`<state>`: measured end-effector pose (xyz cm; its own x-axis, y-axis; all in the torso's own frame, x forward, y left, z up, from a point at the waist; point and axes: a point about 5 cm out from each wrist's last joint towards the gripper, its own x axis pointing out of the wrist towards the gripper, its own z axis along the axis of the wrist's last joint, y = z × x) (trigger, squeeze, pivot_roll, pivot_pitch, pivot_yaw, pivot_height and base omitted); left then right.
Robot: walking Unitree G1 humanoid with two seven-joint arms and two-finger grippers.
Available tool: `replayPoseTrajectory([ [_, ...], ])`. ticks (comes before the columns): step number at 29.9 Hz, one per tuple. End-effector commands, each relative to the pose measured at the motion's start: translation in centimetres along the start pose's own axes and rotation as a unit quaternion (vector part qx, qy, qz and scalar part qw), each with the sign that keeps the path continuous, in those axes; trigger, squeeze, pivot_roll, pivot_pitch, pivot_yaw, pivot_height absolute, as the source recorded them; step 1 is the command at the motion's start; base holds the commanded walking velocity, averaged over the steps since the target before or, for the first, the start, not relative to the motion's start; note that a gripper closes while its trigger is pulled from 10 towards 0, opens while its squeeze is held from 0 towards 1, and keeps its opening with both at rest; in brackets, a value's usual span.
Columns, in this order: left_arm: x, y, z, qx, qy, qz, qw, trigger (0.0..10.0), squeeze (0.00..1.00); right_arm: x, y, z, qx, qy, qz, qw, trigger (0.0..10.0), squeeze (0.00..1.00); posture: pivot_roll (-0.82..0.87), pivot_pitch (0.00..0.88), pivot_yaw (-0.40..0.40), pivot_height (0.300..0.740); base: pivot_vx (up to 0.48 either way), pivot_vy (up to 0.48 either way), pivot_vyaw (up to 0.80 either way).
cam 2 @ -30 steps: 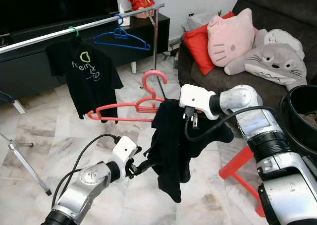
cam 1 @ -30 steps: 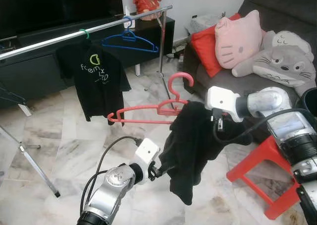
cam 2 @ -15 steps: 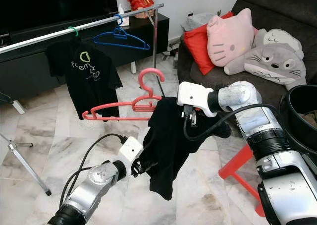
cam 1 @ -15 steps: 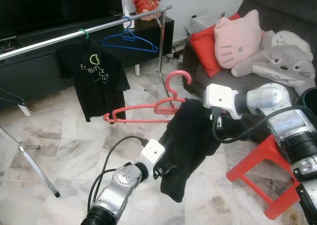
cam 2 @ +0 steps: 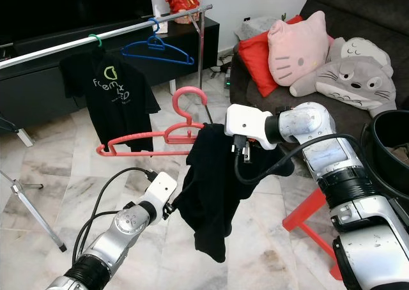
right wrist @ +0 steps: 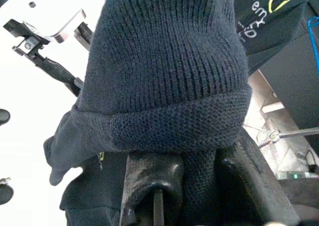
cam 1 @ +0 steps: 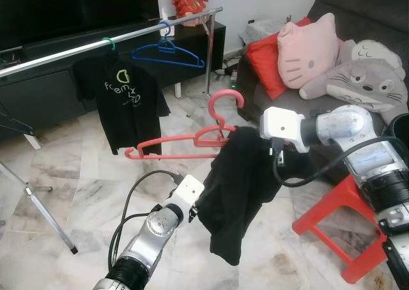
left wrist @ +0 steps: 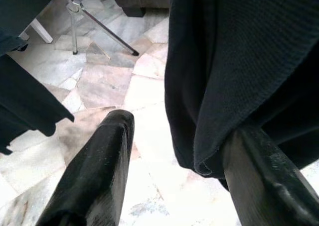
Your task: Hang hanger
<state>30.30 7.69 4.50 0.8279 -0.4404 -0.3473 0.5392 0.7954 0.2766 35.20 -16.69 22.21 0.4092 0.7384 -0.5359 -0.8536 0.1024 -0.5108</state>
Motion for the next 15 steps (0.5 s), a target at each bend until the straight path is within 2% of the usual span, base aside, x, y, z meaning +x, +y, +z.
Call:
replayPoseTrajectory([
  [1, 0.2, -0.1, 0.3, 0.005, -0.005, -0.007, 1.000, 0.0, 0.00, -0.6, -0.6, 1.2, -0.014, -0.025, -0.015, 0.999, 10.0, 0.00, -0.06, 0.000, -0.033, 0.740, 0.000, 0.000, 0.00],
  [15, 0.7, -1.7, 0.4, 0.012, -0.006, -0.054, 0.998, 0.0, 0.00, -0.3, -0.5, 1.4, -0.009, -0.033, -0.019, 0.999, 10.0, 0.00, -0.05, 0.000, -0.033, 0.740, 0.000, 0.000, 0.00],
])
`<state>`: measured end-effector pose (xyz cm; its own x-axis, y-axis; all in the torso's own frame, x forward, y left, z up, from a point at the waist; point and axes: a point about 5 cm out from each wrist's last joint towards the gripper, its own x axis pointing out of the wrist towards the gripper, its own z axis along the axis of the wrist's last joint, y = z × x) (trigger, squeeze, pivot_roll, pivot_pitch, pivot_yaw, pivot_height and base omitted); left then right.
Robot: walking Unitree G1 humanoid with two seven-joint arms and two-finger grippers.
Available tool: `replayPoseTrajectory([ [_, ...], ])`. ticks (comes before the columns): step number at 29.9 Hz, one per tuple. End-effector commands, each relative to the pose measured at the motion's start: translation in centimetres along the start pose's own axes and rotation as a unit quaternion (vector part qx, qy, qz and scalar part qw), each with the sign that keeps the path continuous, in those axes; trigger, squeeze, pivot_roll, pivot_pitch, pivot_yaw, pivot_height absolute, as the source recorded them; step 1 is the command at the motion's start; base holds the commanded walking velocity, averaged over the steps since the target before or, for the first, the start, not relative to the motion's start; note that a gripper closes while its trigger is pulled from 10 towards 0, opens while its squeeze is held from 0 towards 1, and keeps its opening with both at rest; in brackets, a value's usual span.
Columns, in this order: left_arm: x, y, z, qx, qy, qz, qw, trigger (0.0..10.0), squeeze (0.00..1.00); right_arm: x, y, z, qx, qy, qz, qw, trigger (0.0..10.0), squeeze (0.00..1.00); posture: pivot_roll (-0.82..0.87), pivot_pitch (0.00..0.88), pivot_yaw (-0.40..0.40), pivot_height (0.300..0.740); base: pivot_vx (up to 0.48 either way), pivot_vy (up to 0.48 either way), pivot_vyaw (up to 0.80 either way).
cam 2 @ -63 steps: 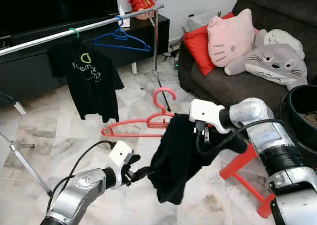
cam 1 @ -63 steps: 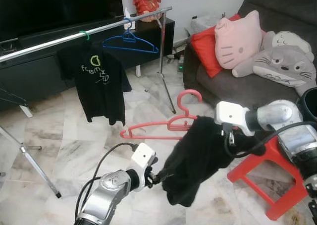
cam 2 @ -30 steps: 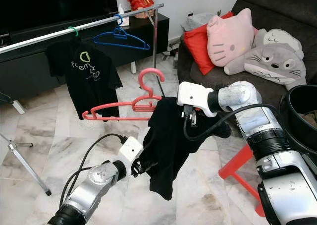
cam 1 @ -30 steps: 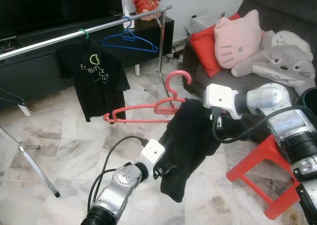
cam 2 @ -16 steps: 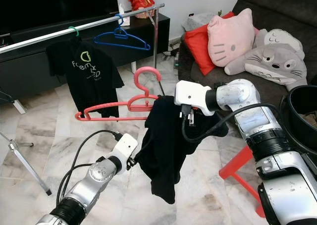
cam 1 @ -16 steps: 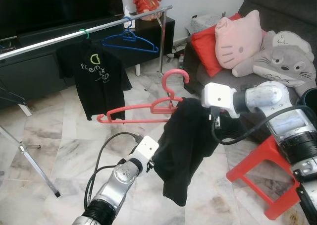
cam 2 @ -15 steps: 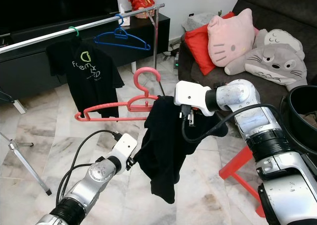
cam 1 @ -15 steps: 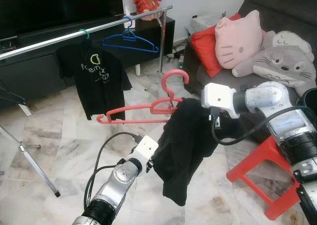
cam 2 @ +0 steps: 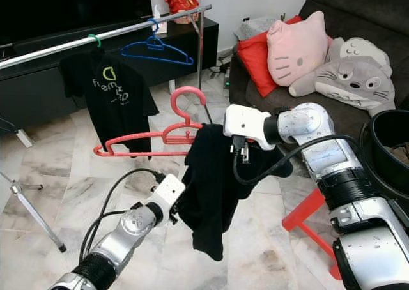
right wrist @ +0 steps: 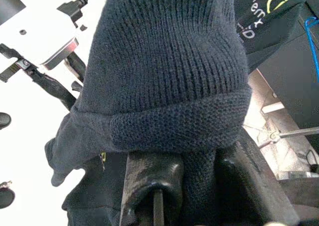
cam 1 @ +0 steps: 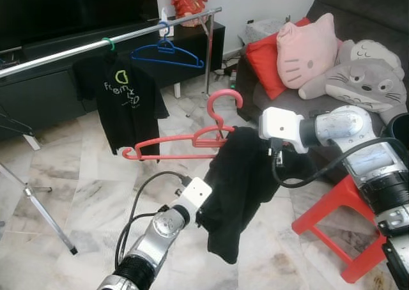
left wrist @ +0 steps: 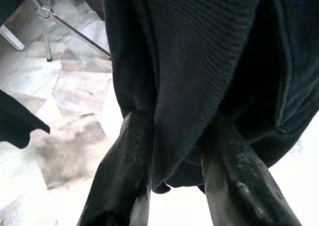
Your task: Hang hanger
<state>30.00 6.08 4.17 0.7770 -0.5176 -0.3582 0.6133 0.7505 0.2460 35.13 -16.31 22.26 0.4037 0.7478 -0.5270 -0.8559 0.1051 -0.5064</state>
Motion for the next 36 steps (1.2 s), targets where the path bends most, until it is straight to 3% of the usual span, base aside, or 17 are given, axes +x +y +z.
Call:
replayPoseTrajectory([
  [1, 0.1, -0.2, 0.0, 0.012, 0.003, -0.008, 1.000, 0.0, 0.00, -0.5, -0.5, 1.1, -0.011, -0.026, -0.019, 0.999, 10.0, 0.00, -0.05, 0.000, -0.033, 0.740, 0.000, 0.000, 0.00],
  [5, 0.1, 0.0, -0.3, 0.033, 0.016, -0.005, 0.999, 0.0, 0.00, -0.5, -0.6, 1.1, -0.009, -0.026, -0.021, 0.999, 10.0, 0.00, -0.05, 0.000, -0.033, 0.740, 0.000, 0.000, 0.00],
  [22, -0.1, 1.6, -0.8, 0.031, 0.040, 0.038, 0.998, 0.0, 0.00, 0.4, 0.1, 0.0, 0.020, -0.020, -0.021, 0.999, 10.0, 0.00, -0.04, 0.000, -0.030, 0.740, 0.000, 0.000, 0.00],
  [28, -0.4, 2.6, -1.3, -0.008, 0.063, 0.072, 0.995, 0.0, 0.00, 0.5, 0.3, -0.6, 0.025, -0.010, -0.026, 0.999, 10.0, 0.00, -0.04, 0.000, -0.028, 0.740, 0.000, 0.000, 0.00],
  [31, -1.0, 4.3, -2.0, -0.075, 0.083, 0.119, 0.987, 0.0, 0.00, 0.1, 0.9, -2.5, 0.039, 0.024, -0.027, 0.999, 10.0, 0.00, -0.04, 0.000, -0.027, 0.740, 0.000, 0.000, 0.00],
  [36, -1.7, 5.5, -2.6, -0.114, 0.095, 0.152, 0.977, 0.0, 0.00, -0.6, 2.2, -5.3, 0.055, 0.091, -0.020, 0.994, 10.0, 0.00, -0.04, 0.000, -0.026, 0.740, 0.000, 0.000, 0.00],
])
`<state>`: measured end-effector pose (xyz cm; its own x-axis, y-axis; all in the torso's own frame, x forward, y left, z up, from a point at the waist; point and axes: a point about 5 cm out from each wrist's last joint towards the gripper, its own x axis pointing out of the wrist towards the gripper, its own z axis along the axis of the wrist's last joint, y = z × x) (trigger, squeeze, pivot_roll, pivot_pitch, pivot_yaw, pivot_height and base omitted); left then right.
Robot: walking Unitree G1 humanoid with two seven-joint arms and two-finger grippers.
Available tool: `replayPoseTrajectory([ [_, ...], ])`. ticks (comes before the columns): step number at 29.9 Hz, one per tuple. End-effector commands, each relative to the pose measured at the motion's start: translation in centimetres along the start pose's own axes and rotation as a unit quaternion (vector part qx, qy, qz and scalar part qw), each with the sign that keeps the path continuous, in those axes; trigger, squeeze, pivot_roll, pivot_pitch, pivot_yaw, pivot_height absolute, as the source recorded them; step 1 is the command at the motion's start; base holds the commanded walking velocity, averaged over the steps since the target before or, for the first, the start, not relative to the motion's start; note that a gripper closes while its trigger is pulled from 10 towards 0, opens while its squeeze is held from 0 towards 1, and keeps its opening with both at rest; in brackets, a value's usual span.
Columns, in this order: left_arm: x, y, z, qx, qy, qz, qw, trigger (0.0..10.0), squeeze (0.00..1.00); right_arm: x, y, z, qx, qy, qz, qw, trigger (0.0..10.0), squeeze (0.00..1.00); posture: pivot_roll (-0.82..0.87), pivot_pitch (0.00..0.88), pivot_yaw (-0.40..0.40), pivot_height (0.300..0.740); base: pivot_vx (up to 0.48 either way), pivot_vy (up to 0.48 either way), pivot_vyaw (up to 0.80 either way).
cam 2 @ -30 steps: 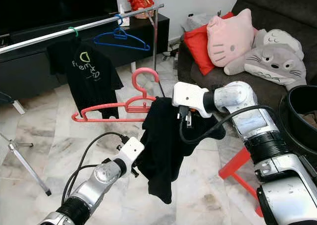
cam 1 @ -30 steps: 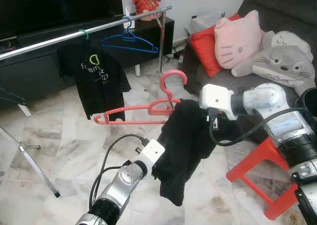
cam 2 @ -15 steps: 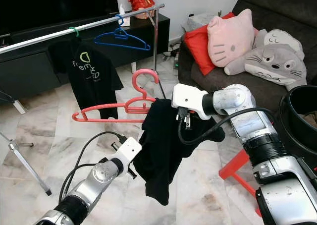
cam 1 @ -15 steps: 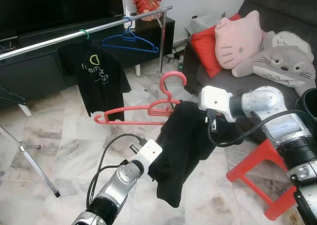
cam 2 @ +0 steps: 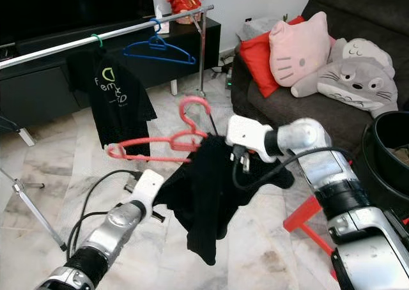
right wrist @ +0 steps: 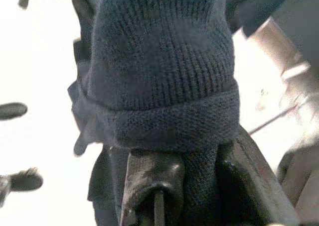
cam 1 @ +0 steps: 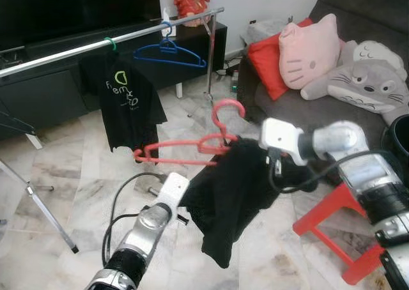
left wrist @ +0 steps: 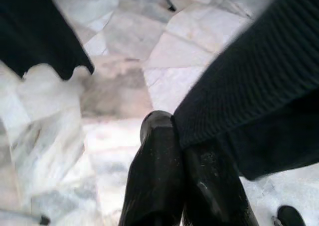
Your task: Hang hanger
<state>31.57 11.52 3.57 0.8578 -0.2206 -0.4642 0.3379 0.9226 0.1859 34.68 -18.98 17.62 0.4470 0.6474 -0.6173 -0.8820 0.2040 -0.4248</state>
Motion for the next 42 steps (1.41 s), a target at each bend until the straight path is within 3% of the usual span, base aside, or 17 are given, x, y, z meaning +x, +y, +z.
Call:
replayPoseTrajectory([
  [1, -0.1, 0.7, 0.1, -0.019, 0.005, 0.017, 1.000, 0.0, 0.00, -0.8, -0.3, -0.6, -0.009, 0.020, -0.017, 1.000, 10.0, 0.00, -0.04, 0.000, -0.026, 0.740, 0.000, 0.000, 0.00],
  [5, -0.4, 1.6, -0.5, -0.042, 0.020, 0.029, 0.998, 0.0, 0.00, -1.5, 0.5, -2.8, 0.029, 0.032, -0.020, 0.999, 10.0, 0.00, -0.04, 0.000, -0.023, 0.740, 0.000, 0.000, 0.00],
  [9, -0.6, 1.7, -0.6, -0.049, 0.027, 0.026, 0.998, 0.0, 0.00, -2.1, 0.3, -3.4, 0.087, -0.013, -0.066, 0.994, 10.0, 0.00, -0.04, 0.000, -0.022, 0.740, 0.000, 0.000, 0.00],
  [13, -0.7, 1.7, -0.7, -0.058, 0.030, 0.029, 0.997, 0.0, 0.00, -2.6, 2.3, -4.1, 0.116, -0.045, -0.011, 0.992, 10.0, 0.00, -0.04, 0.000, -0.019, 0.740, 0.000, 0.000, 0.00],
  [16, -0.7, 1.8, -0.7, -0.062, 0.033, 0.029, 0.997, 0.0, 0.00, -3.0, 3.2, -4.8, 0.116, -0.033, 0.014, 0.993, 10.0, 0.00, -0.05, 0.000, -0.014, 0.740, 0.000, 0.000, 0.00],
  [20, -0.9, 2.1, -0.8, -0.057, 0.037, 0.027, 0.997, 0.0, 0.00, -4.8, 4.3, -7.5, 0.141, 0.028, 0.036, 0.989, 10.0, 0.00, -0.05, 0.000, -0.008, 0.740, 0.000, 0.000, 0.00],
  [28, -1.2, 2.3, -1.1, -0.057, 0.042, 0.029, 0.997, 0.0, 0.00, -6.9, 4.5, -9.4, 0.117, 0.138, 0.041, 0.983, 10.0, 0.00, -0.06, 0.000, -0.004, 0.740, 0.000, 0.000, 0.00],
  [32, -1.2, 2.3, -1.0, -0.056, 0.043, 0.028, 0.997, 0.0, 0.00, -7.0, 4.2, -9.8, 0.103, 0.170, 0.029, 0.980, 10.0, 0.00, -0.06, 0.000, -0.004, 0.740, 0.000, 0.000, 0.00],
  [35, -1.3, 2.4, -0.7, -0.054, 0.040, 0.022, 0.997, 0.0, 0.00, -6.4, 4.1, -9.9, 0.079, 0.191, 0.016, 0.978, 10.0, 0.00, -0.05, 0.000, -0.004, 0.740, 0.000, 0.000, 0.00],
  [42, -1.4, 1.7, 0.1, -0.046, 0.032, -0.022, 0.998, 0.0, 0.00, -3.6, 4.0, -8.6, 0.051, 0.161, -0.020, 0.985, 10.0, 0.00, -0.05, 0.000, -0.005, 0.740, 0.000, 0.000, 0.00],
])
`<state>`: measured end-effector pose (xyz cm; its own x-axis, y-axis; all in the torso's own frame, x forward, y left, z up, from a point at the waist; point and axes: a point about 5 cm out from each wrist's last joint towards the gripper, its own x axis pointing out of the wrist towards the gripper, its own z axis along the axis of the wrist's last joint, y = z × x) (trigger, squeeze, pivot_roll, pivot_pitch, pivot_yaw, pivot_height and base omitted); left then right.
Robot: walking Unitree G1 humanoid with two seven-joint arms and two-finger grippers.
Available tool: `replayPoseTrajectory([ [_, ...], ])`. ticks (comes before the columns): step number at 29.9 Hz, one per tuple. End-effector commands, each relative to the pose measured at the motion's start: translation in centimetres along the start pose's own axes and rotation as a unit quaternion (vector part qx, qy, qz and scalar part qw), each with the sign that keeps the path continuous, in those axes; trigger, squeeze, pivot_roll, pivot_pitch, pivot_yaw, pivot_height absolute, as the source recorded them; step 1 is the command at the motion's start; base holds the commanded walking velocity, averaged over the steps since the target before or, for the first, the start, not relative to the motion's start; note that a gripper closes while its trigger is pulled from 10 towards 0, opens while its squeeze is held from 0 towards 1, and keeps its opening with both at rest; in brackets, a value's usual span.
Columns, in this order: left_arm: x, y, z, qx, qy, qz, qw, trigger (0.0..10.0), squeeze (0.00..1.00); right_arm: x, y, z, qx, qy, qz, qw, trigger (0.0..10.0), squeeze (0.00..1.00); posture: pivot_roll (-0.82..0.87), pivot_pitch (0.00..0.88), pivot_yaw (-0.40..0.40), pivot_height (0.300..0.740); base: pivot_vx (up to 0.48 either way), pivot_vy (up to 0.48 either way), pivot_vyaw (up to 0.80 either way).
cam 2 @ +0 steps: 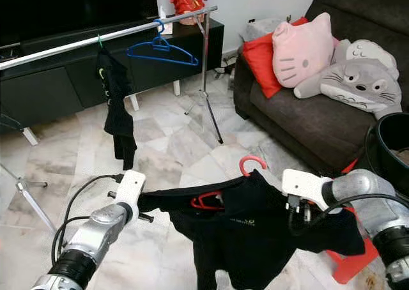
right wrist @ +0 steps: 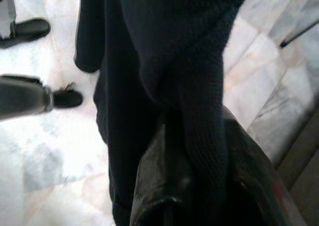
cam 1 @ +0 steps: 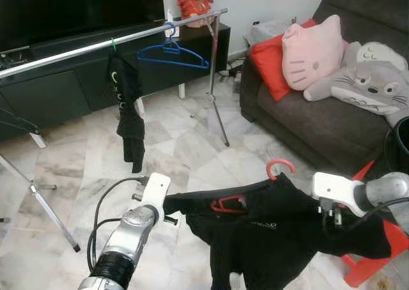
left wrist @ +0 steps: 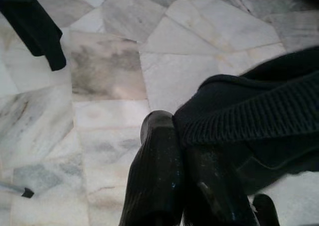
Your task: Hang hanger
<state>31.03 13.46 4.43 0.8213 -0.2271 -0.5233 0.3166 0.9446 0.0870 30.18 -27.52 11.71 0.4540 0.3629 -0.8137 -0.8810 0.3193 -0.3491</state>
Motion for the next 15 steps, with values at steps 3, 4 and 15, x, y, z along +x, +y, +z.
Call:
replayPoseTrajectory([
  [3, -0.2, -0.7, 0.6, -0.002, -0.003, -0.035, 0.999, 0.0, 0.00, 1.0, -0.3, 1.8, -0.015, -0.029, -0.025, 0.999, 10.0, 0.00, -0.05, 0.000, -0.009, 0.740, 0.000, 0.000, 0.00],
  [4, -0.2, -0.7, 0.6, -0.002, -0.003, -0.035, 0.999, 0.0, 0.00, 1.0, -0.3, 1.8, -0.015, -0.029, -0.025, 0.999, 10.0, 0.00, -0.05, 0.000, -0.009, 0.740, 0.000, 0.000, 0.00],
  [15, -1.6, -2.3, 5.0, -0.050, -0.078, -0.133, 0.987, 0.0, 0.00, 5.7, 2.3, 3.6, -0.006, -0.031, -0.024, 0.999, 10.0, 0.00, -0.03, 0.000, -0.016, 0.740, 0.000, 0.000, 0.00],
])
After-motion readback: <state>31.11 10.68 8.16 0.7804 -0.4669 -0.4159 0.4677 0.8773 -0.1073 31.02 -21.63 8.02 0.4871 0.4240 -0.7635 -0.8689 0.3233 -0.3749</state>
